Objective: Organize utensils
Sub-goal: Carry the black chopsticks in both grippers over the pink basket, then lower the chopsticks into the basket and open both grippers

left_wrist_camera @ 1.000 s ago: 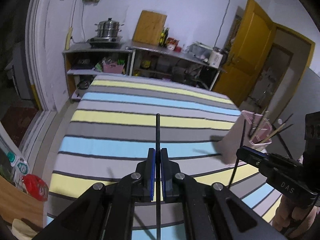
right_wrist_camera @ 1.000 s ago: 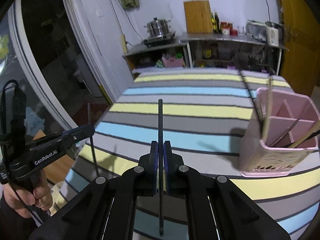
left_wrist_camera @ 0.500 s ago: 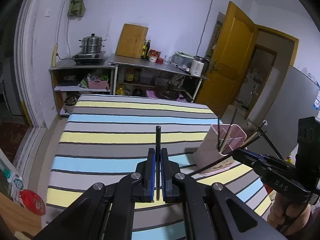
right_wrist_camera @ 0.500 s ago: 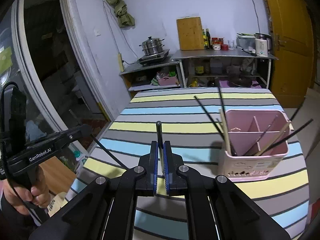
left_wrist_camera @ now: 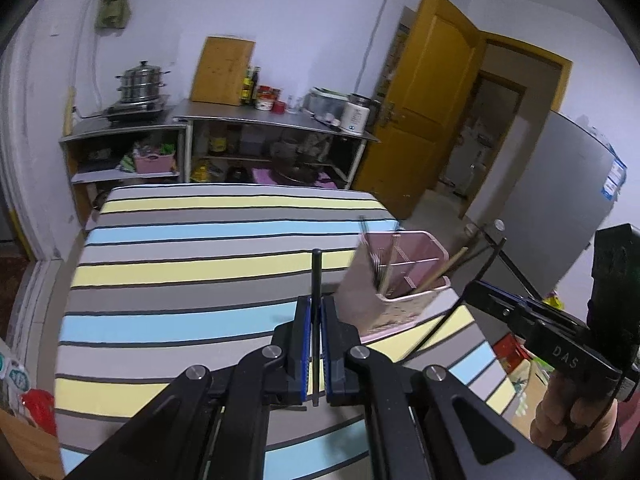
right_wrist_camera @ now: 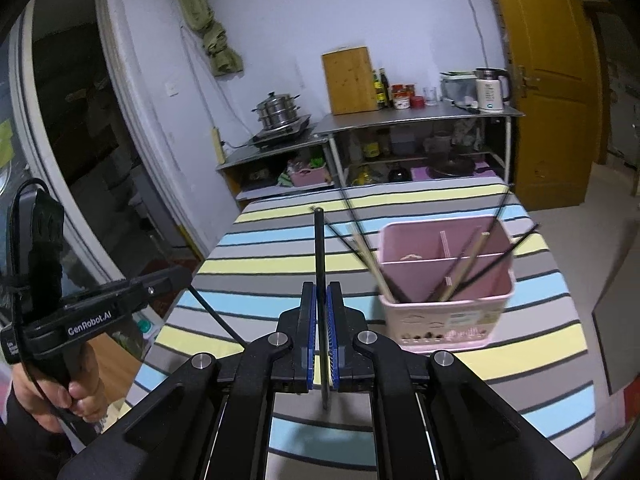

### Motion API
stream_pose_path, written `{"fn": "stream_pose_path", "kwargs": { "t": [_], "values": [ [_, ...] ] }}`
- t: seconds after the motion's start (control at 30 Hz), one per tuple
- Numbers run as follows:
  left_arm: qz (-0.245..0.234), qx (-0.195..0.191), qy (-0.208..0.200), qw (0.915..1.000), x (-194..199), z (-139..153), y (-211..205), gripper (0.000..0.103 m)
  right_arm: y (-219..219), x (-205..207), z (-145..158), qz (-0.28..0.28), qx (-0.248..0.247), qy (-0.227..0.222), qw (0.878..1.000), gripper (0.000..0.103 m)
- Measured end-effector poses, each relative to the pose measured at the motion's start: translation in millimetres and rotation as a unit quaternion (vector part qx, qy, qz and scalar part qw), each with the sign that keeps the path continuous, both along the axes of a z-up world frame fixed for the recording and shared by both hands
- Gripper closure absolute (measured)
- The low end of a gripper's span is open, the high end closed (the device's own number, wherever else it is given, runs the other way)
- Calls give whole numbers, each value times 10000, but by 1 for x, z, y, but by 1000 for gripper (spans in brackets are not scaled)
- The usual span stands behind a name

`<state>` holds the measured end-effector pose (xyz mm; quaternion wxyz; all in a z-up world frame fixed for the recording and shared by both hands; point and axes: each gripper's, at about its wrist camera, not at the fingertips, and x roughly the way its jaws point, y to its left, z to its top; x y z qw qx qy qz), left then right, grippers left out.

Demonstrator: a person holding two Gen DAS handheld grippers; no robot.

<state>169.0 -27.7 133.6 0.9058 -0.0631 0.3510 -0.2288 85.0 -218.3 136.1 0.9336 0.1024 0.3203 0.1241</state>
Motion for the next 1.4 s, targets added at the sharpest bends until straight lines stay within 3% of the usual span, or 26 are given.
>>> {"fn": "stream_pose_path", "kwargs": {
  "t": [0.33, 0.73, 0.93, 1.4],
  "values": [
    [-535, -164, -195, 9982, 18, 33, -62, 99, -45, -1, 32, -408, 29, -343, 9986, 98],
    [-708, -297, -540, 9956, 62, 80, -104, 99, -75, 22, 79, -725, -49, -874, 9935, 98],
    [-657, -318, -495, 9961, 84, 72, -114, 99, -80, 44, 78, -850, -111, -953, 9917, 98],
    [-813, -58, -127, 9966, 103, 17, -126, 99, -80, 64, 23, -812, -130, -541, 9951, 98]
  ]
}}
